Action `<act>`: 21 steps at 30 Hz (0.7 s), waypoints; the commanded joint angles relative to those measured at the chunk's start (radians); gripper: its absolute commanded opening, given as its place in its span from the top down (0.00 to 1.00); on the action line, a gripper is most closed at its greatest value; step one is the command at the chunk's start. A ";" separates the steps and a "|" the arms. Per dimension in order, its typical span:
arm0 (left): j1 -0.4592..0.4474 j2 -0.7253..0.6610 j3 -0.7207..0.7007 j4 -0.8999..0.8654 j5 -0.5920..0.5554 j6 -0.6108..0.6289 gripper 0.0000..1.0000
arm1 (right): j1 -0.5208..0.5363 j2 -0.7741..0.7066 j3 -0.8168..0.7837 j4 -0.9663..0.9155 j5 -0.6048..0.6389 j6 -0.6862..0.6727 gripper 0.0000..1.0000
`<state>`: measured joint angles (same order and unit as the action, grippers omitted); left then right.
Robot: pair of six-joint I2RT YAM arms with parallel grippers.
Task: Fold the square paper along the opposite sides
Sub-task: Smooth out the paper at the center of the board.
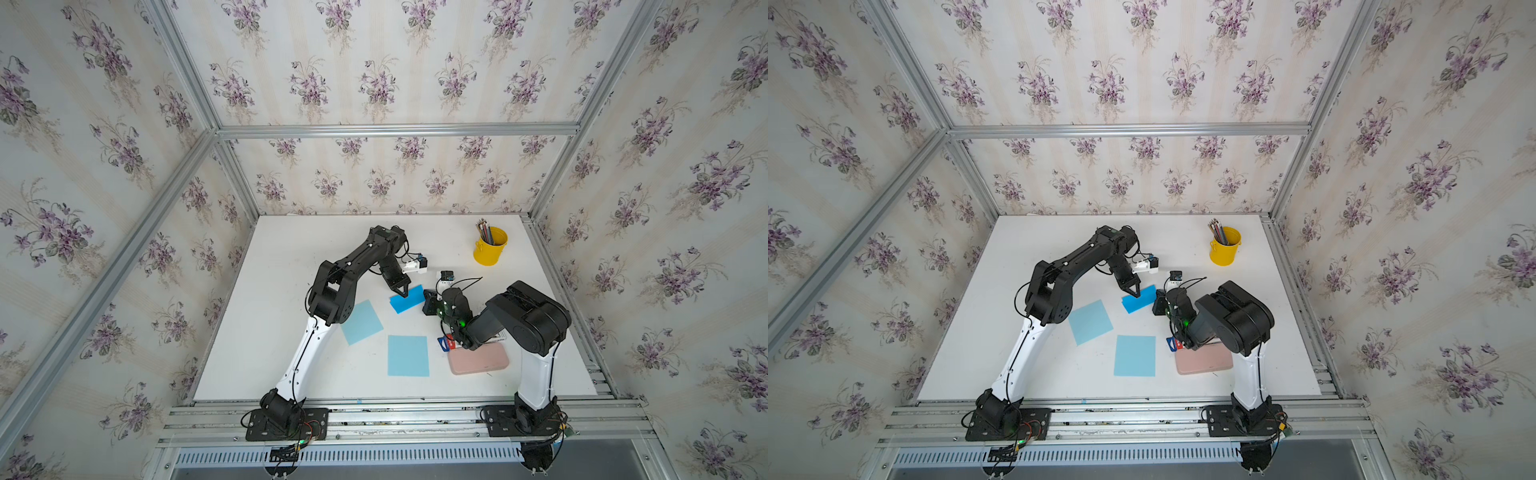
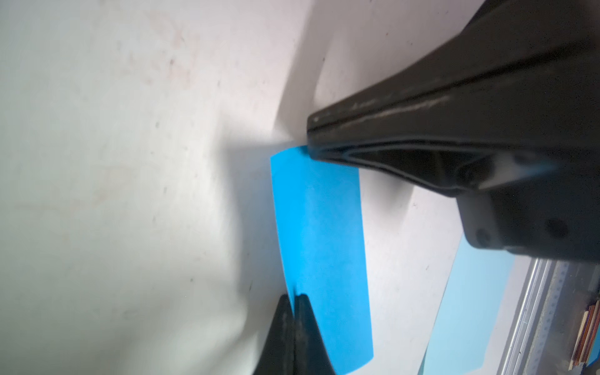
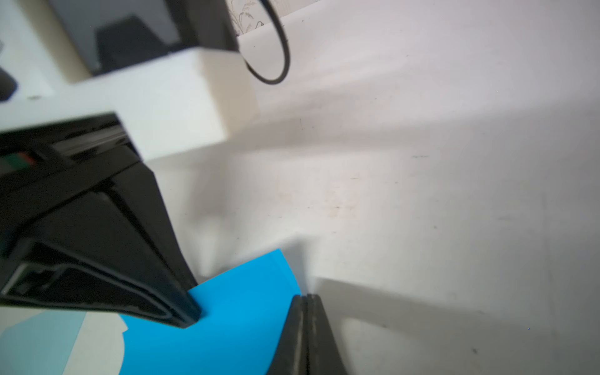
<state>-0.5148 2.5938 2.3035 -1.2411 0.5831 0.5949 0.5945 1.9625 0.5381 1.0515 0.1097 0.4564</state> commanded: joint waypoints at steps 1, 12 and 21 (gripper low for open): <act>0.004 0.020 0.011 -0.015 -0.089 0.016 1.00 | -0.008 -0.010 -0.004 -0.077 0.029 0.023 1.00; -0.009 0.005 0.000 0.002 -0.113 -0.012 1.00 | -0.023 -0.163 -0.086 0.110 -0.098 -0.174 1.00; -0.020 -0.017 -0.007 0.009 -0.140 -0.021 1.00 | 0.041 -0.083 -0.026 0.119 -0.156 -0.217 1.00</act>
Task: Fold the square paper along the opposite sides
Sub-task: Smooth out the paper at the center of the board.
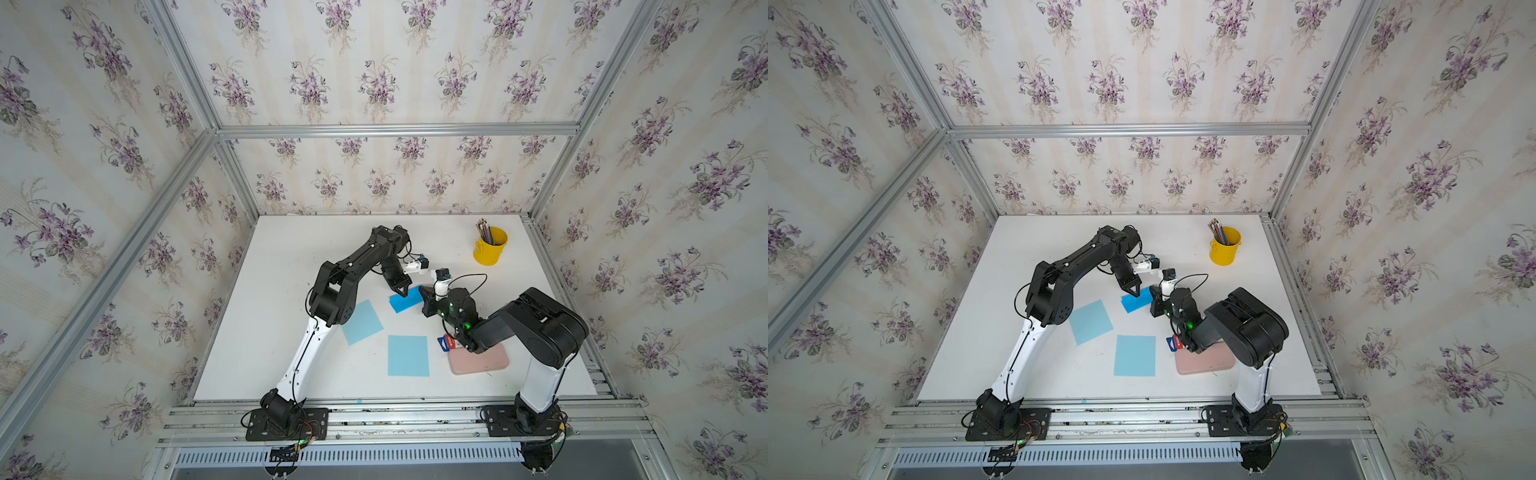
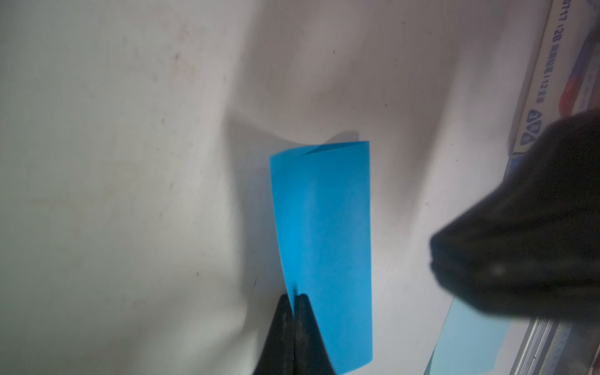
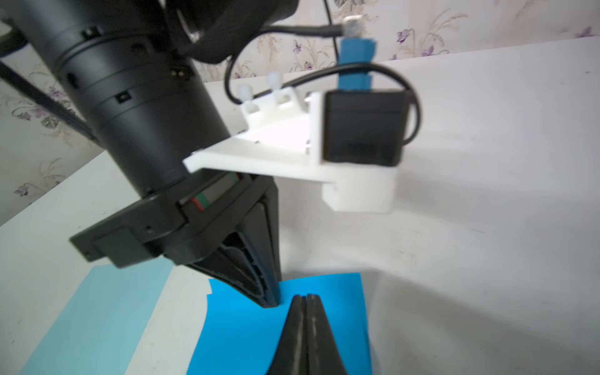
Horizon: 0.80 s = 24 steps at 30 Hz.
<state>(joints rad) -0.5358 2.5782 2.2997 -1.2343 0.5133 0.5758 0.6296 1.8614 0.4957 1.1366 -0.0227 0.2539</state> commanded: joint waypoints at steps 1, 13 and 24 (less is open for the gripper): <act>0.001 0.001 0.000 0.000 -0.071 -0.002 1.00 | 0.006 0.030 0.029 0.026 -0.025 0.008 1.00; 0.000 0.002 -0.004 -0.003 -0.093 -0.010 1.00 | 0.035 0.121 0.083 -0.130 0.092 0.154 1.00; 0.013 0.002 0.005 -0.001 -0.127 -0.022 1.00 | 0.014 0.074 0.085 -0.303 0.183 0.156 1.00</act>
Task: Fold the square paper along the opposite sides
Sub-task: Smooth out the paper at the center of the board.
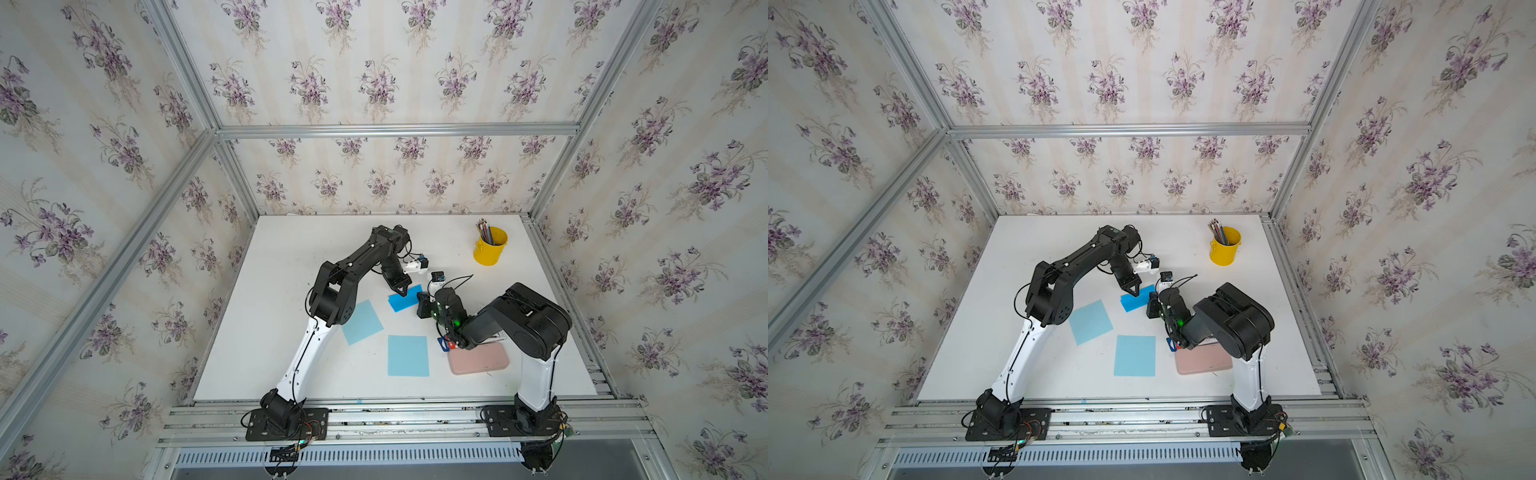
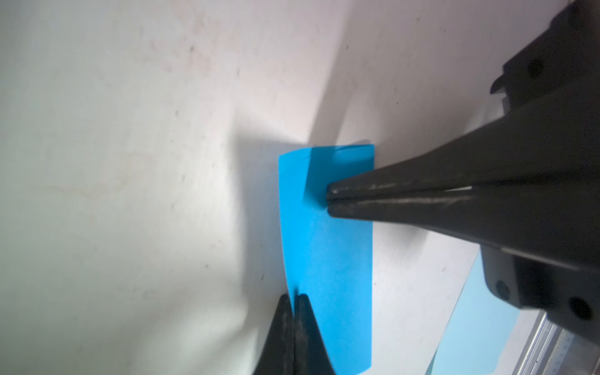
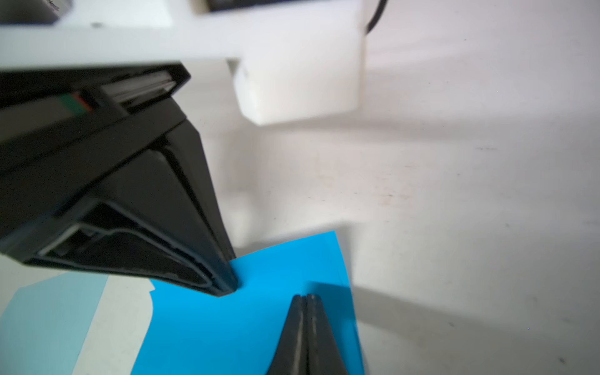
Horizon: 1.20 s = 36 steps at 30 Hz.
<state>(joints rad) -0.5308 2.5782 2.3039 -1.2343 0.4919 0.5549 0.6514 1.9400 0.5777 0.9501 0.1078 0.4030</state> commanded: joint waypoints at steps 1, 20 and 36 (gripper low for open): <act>0.010 0.003 0.001 -0.001 -0.105 -0.002 1.00 | -0.013 -0.008 0.005 -0.128 0.050 0.011 1.00; 0.017 0.004 0.017 -0.013 -0.055 -0.004 1.00 | -0.014 -0.107 -0.012 0.155 -0.143 -0.235 1.00; 0.023 0.006 0.018 -0.028 -0.001 -0.007 1.00 | 0.062 0.065 0.081 0.117 -0.123 -0.219 1.00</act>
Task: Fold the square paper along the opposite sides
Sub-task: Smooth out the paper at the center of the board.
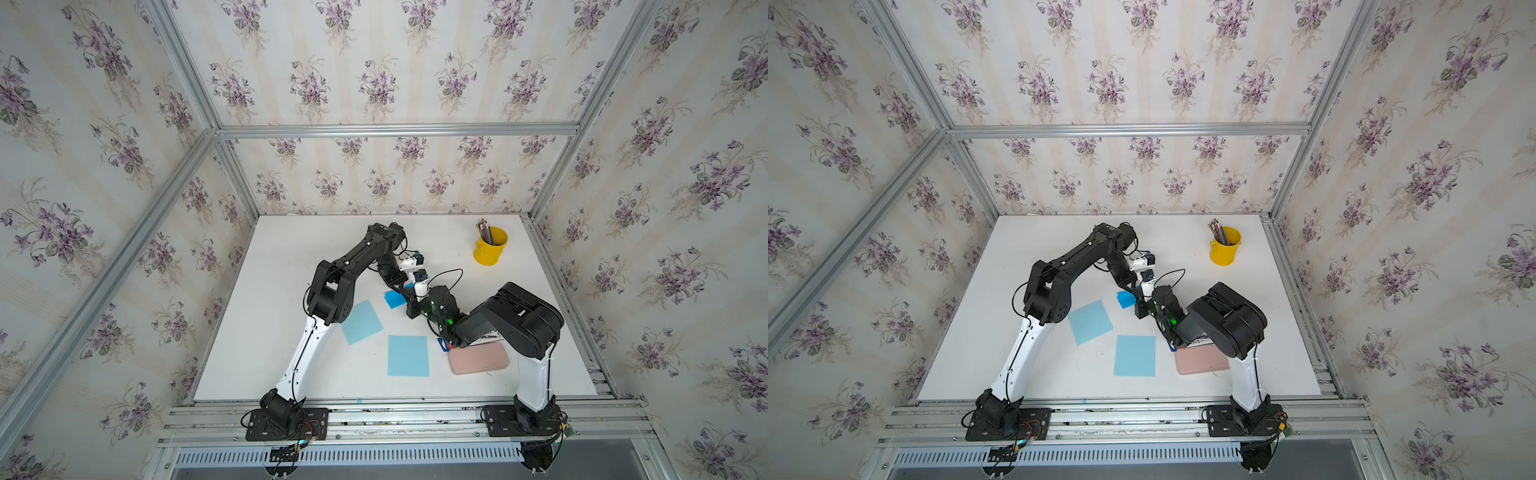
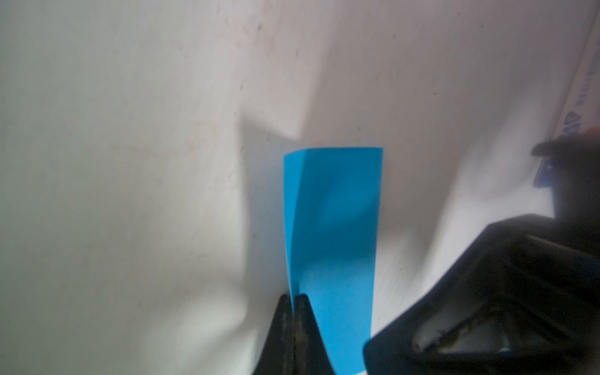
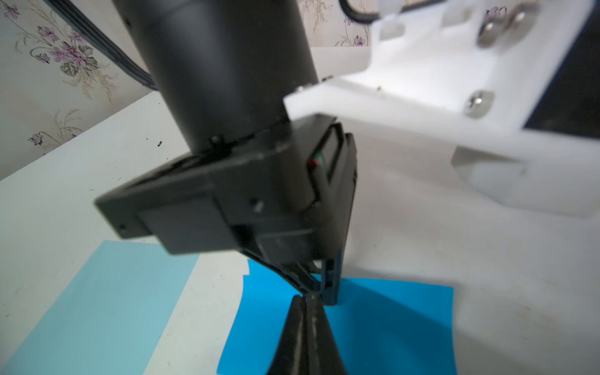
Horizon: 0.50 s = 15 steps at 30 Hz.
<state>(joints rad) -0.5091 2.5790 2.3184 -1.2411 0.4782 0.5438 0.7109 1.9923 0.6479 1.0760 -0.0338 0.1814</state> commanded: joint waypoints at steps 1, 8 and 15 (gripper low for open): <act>0.001 0.007 0.003 -0.023 0.014 0.005 1.00 | 0.002 0.020 0.018 -0.017 0.023 -0.001 1.00; 0.001 0.010 0.007 -0.035 0.025 0.018 1.00 | 0.034 0.053 0.072 -0.082 0.089 -0.077 1.00; 0.001 0.010 0.006 -0.044 0.038 0.033 1.00 | 0.035 0.076 0.074 -0.102 0.159 -0.077 1.00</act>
<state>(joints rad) -0.5045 2.5813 2.3203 -1.2404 0.4835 0.5518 0.7467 2.0640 0.7254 0.9989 0.0704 0.1085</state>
